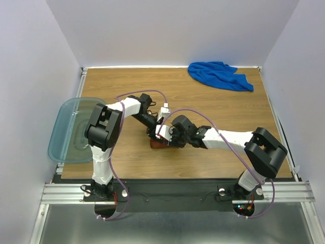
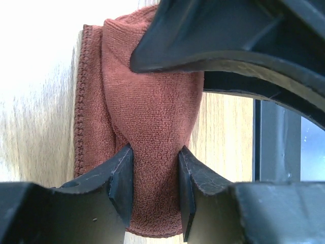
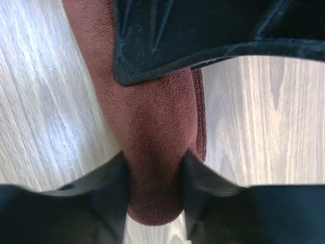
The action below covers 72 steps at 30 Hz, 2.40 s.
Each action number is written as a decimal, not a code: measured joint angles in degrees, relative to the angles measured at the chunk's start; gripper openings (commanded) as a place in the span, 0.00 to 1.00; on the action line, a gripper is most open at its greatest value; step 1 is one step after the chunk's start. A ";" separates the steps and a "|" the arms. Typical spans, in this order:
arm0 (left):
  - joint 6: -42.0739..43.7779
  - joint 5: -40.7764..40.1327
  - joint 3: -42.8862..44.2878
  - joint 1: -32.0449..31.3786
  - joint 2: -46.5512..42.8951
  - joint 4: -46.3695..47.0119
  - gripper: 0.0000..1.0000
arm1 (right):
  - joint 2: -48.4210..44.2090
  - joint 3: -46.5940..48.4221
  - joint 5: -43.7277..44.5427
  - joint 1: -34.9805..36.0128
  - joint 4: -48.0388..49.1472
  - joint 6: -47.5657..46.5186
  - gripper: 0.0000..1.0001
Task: Roll the towels
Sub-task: Roll the towel, then place the rolled towel into the container
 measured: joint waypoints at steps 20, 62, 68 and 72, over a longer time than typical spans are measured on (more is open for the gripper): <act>-6.75 -5.40 -11.21 19.69 -21.68 12.24 0.97 | 5.75 7.13 -16.55 -7.89 -4.52 2.62 0.01; 12.20 -52.09 -46.73 -21.66 -37.94 57.86 0.79 | 23.93 26.43 -43.67 -16.65 -22.40 5.14 0.01; 12.41 -53.05 -46.10 -21.70 -36.02 59.78 0.60 | 24.65 27.12 -44.59 -16.92 -23.15 5.05 0.01; 12.79 -53.66 -45.88 -22.08 -35.41 59.84 0.39 | 24.74 27.36 -45.20 -16.92 -23.65 4.70 0.01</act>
